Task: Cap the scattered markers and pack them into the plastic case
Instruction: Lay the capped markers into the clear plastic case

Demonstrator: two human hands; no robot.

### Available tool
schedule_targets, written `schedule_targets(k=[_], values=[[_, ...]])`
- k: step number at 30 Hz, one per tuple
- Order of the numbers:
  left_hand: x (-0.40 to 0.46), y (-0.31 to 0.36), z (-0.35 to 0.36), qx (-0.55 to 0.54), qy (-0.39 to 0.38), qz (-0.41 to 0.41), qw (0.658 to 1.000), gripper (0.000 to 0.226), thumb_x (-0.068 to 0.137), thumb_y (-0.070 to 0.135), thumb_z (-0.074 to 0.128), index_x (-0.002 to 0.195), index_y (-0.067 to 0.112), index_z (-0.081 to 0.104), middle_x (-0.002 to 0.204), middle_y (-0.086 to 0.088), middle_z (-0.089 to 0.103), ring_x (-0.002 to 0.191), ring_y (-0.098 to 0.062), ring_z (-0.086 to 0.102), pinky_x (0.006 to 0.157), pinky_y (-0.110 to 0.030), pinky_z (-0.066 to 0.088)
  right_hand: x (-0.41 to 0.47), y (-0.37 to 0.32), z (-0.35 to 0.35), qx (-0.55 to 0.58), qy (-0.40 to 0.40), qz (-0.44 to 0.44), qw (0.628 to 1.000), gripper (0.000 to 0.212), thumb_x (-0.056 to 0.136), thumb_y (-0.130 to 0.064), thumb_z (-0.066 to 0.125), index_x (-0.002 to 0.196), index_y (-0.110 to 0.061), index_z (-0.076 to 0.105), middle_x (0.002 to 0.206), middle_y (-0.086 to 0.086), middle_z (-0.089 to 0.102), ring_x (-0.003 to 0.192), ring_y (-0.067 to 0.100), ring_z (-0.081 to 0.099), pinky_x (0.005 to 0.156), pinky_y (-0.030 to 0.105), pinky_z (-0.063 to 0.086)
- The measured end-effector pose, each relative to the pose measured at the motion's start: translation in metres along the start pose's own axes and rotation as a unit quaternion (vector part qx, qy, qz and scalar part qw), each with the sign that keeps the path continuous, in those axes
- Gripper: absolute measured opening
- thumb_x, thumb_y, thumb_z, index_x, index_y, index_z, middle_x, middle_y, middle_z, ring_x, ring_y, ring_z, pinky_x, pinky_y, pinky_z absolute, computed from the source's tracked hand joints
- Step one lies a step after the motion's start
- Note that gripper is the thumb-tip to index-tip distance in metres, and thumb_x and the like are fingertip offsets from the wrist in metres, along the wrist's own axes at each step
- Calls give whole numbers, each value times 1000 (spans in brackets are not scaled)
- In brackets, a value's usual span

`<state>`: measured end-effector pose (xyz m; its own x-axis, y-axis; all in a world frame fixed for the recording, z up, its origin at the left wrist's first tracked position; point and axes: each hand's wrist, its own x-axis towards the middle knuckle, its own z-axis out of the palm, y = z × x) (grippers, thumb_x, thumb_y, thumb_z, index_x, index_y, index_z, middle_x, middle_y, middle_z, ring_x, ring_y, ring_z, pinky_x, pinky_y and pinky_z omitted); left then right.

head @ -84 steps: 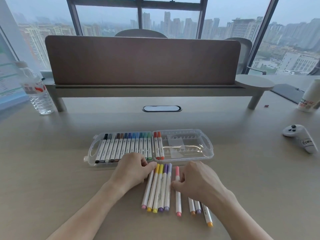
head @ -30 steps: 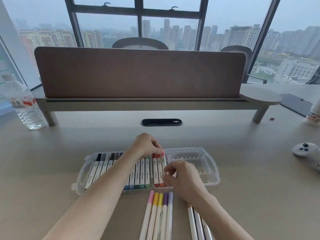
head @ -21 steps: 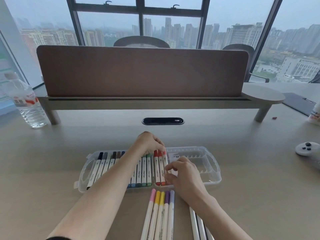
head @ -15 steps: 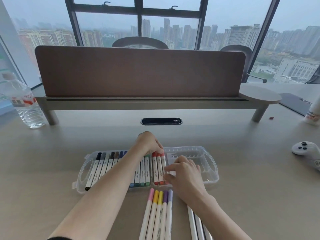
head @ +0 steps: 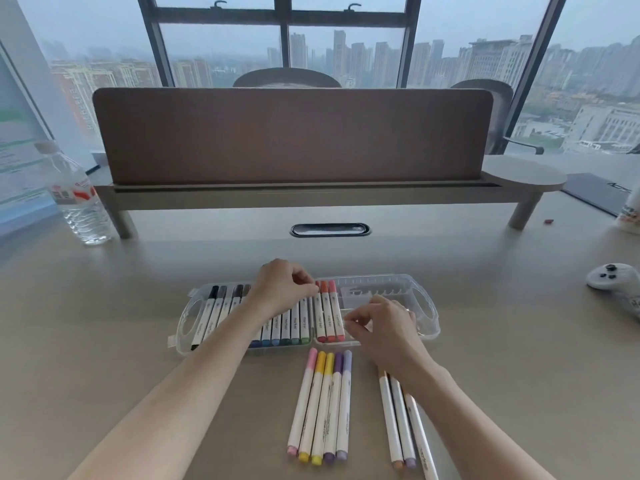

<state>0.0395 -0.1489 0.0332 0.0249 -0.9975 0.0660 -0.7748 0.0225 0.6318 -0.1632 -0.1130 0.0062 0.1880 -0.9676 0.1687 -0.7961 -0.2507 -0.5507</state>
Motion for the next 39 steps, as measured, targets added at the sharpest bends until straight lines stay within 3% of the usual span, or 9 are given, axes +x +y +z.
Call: schedule_targets(k=[5,12,20,23,26,31,34,37,39], values=[[-62,2,-5,38,-58,-71,995,27,84,38,78,76,13,71,68,0,72,60,-6,64,59,-18,46,-18,6,-7,10,0,-22,1000,9,87,-27,70,84,-31,78,81,-16,67,91,13,58,95,41,42],[-90,14,3,126,-84,-92,984,36,83,51,74,72,17,76,58,5,70,59,-4,70,73,-20,51,-35,9,-10,19,0,-34,999,8,84,-25,73,85,-29,79,83,-16,71,88,8,62,91,43,48],[-88,22,10,127,-129,-95,979,30,89,42,72,81,14,74,66,1,75,62,-9,73,79,-30,61,-43,10,-12,9,-11,-30,999,11,85,-27,70,86,-33,79,81,-21,68,94,10,60,94,44,48],[-87,23,10,133,-130,-91,978,18,90,28,71,81,13,73,68,-1,74,64,-11,74,77,-29,61,-45,8,-13,3,-15,-31,999,12,86,-26,68,86,-33,79,82,-22,67,94,9,59,97,43,45],[-88,25,11,163,-130,-71,975,17,88,28,70,78,15,69,68,1,72,63,-11,71,69,-25,58,-46,8,-15,1,-12,-29,999,12,87,-26,68,88,-32,79,83,-21,67,90,5,60,99,41,44],[-90,30,11,152,-118,-49,980,26,87,27,72,68,20,55,62,8,54,50,-4,50,49,-15,37,-48,8,-16,-19,-28,-26,999,17,88,-25,65,91,-35,78,74,-22,62,84,2,56,98,35,42],[-88,27,5,115,-116,-57,985,32,86,27,72,62,20,53,52,11,50,39,0,46,46,-14,40,-49,8,-16,-19,-31,-25,999,18,88,-24,65,91,-34,79,72,-23,60,82,2,56,98,35,42],[-82,27,-5,49,-89,-70,992,25,85,25,72,65,11,67,52,4,66,50,-3,66,63,-25,61,-48,8,-16,-1,-31,-31,999,14,88,-25,67,89,-33,79,74,-27,59,82,0,58,97,37,46],[-76,29,-12,-6,-59,-76,995,24,83,26,71,70,6,74,61,-3,73,61,-11,73,71,-32,63,-46,8,-15,12,-26,-37,999,11,88,-27,69,87,-32,79,76,-27,63,83,-1,59,95,39,48]])
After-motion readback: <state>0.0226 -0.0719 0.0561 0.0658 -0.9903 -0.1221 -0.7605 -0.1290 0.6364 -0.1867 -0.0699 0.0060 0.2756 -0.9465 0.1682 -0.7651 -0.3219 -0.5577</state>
